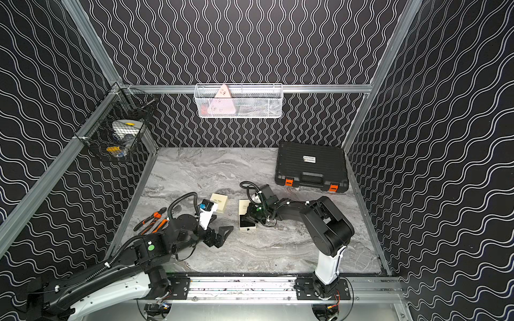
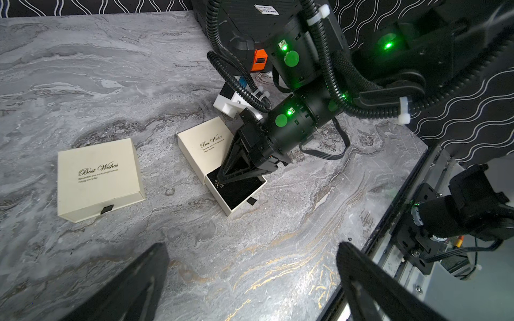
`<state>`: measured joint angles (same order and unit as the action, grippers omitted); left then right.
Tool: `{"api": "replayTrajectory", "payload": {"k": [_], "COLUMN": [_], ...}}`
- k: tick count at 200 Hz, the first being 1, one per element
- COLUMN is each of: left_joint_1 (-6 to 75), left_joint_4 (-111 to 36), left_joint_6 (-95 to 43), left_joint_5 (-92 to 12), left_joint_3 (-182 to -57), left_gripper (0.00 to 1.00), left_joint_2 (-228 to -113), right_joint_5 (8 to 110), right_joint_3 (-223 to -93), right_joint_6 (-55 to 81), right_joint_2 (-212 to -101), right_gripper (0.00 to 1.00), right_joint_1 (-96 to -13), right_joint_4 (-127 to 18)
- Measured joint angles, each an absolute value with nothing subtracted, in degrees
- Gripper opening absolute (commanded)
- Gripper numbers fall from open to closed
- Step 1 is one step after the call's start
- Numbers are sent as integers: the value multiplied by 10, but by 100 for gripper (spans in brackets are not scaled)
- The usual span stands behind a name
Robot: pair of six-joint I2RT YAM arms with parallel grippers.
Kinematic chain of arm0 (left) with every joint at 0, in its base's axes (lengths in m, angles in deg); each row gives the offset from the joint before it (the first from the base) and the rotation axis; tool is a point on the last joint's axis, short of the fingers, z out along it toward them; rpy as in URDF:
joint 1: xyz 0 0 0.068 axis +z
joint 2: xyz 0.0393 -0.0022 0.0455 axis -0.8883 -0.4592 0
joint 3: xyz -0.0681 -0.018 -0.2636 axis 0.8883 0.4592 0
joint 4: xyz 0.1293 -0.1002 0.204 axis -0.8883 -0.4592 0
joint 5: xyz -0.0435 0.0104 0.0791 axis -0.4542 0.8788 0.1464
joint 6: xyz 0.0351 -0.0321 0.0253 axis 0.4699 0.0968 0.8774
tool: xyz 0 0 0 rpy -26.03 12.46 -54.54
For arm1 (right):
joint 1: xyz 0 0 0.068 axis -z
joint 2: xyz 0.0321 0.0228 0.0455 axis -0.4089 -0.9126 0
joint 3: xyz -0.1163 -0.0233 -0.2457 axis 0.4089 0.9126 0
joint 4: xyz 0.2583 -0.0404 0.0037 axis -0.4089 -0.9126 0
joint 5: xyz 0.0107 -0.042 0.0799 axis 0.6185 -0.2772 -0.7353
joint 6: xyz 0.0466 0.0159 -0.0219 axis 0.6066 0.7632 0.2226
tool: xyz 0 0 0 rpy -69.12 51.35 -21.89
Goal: Place the earrings into the drawer-style jewelry box
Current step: Insert the earring into the inner lining.
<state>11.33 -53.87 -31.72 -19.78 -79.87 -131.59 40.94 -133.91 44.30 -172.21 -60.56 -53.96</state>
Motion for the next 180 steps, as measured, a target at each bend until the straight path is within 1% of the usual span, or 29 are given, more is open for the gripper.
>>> {"api": "replayTrajectory", "payload": {"k": [33, 108, 180], "left_joint_1": [113, 113, 113], "left_joint_4": [-539, -539, -538], "left_joint_6": [-317, -317, -317], "left_joint_5": [-198, -198, -198], "left_joint_3": [-799, -799, -799], "left_gripper": [99, 99, 99], "left_joint_2": [-1316, -1315, -1323], "right_joint_5": [412, 412, 411], "right_joint_3": [-1344, -1345, -1370], "right_joint_6": [441, 441, 442], "right_joint_2": [-1712, -1706, -1659], "right_gripper": [11, 13, 20], "right_joint_1": [-608, -608, -616], "right_joint_4": [-549, -557, -579]}}
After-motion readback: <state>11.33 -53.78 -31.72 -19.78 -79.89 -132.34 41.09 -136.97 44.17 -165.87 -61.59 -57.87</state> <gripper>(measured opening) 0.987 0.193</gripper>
